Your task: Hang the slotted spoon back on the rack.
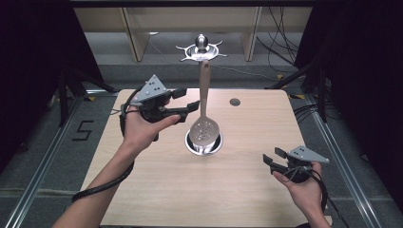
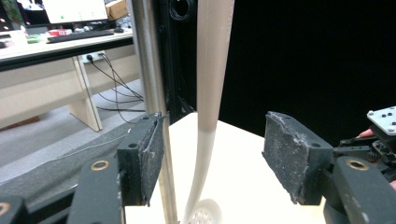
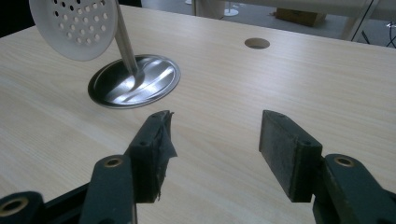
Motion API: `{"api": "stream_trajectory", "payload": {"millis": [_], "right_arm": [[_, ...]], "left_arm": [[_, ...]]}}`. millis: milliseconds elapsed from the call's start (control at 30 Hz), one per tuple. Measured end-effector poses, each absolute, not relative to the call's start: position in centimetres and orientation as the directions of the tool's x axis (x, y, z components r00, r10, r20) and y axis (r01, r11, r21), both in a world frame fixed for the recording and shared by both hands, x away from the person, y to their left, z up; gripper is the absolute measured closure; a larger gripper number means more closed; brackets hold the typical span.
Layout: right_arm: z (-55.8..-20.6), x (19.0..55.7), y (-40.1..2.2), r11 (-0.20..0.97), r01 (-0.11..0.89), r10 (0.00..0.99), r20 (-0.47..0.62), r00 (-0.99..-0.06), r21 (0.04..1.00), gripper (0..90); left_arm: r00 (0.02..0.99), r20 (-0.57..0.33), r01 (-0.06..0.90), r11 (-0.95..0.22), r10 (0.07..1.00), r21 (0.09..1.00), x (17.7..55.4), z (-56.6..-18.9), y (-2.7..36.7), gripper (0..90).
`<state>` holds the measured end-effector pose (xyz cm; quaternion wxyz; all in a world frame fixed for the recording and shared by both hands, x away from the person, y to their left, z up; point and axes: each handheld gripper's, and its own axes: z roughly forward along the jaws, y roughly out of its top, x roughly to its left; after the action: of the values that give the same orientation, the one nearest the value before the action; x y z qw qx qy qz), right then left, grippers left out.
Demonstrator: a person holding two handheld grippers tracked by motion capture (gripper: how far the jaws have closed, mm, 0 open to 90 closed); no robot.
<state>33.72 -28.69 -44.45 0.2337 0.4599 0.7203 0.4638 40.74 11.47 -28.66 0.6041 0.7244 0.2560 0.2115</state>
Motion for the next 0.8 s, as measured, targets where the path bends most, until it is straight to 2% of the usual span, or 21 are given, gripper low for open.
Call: {"api": "stream_trajectory", "payload": {"millis": [800], "right_arm": [[-44.4, 33.7, -28.6, 0.141, 0.447, 0.879, 0.096, -0.468, 0.883, 44.0]], "left_arm": [[0.752, 0.01, 0.164, -0.203, 0.659, 0.965, 37.2, -34.5, 15.4, 34.0]]}}
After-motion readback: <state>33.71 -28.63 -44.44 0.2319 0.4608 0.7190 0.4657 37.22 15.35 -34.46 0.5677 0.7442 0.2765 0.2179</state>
